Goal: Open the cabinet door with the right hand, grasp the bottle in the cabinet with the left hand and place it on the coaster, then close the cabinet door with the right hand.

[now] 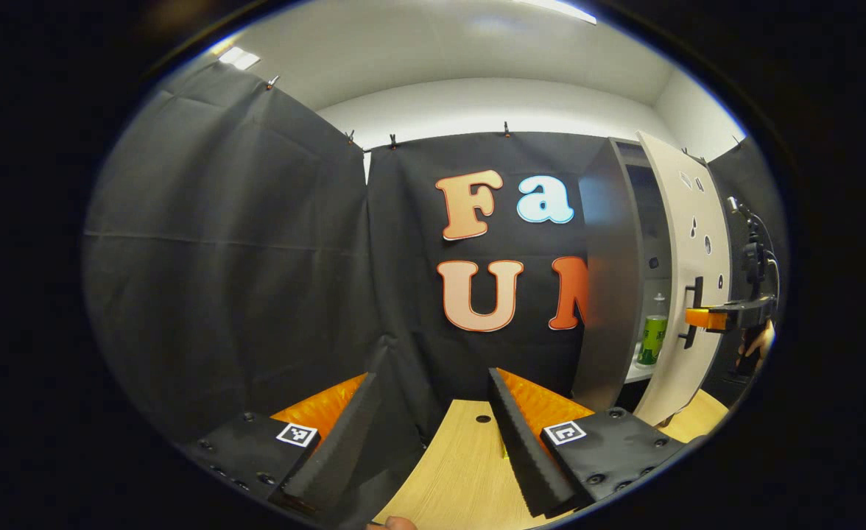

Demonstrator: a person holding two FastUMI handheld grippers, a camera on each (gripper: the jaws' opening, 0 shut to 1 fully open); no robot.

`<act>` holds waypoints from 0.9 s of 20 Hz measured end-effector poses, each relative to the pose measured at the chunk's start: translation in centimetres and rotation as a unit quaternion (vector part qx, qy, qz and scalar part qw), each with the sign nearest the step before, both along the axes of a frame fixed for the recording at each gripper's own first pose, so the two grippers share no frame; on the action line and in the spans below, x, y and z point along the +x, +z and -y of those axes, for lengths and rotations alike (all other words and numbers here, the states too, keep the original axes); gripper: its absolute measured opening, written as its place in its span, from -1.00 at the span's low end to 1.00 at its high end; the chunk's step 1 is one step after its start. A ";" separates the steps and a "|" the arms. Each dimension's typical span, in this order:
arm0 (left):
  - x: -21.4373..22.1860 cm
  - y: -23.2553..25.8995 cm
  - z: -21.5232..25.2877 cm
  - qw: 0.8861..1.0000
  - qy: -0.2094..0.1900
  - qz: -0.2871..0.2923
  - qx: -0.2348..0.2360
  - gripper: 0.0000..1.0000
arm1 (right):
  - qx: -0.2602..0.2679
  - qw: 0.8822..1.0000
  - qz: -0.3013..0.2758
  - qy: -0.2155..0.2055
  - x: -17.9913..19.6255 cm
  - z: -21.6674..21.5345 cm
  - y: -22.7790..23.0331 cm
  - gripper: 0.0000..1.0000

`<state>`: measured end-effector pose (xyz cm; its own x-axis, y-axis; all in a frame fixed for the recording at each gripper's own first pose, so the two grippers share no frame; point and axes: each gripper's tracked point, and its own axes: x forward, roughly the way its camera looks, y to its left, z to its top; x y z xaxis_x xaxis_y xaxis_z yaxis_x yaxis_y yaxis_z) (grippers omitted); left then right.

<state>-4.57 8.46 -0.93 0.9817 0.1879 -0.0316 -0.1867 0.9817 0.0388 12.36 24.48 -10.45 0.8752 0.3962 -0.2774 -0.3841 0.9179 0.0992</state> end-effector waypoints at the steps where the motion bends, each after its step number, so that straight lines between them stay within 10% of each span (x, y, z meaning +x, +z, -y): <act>1: 0.0 0.0 0.3 1.000 -0.004 0.001 0.000 0.97 | 0.001 1.000 0.000 0.001 -0.5 0.5 0.4 -0.48; 18: 1.1 0.4 4.9 0.998 -0.056 0.008 -0.011 0.97 | -0.007 0.998 -0.008 -0.056 -11.0 15.8 2.6 -0.74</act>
<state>-3.46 3.54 -0.48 0.9969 0.0759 -0.0182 -0.0757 0.9970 0.0153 1.41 8.71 -7.90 0.9093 0.2916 -0.2967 -0.2768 0.9565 0.0920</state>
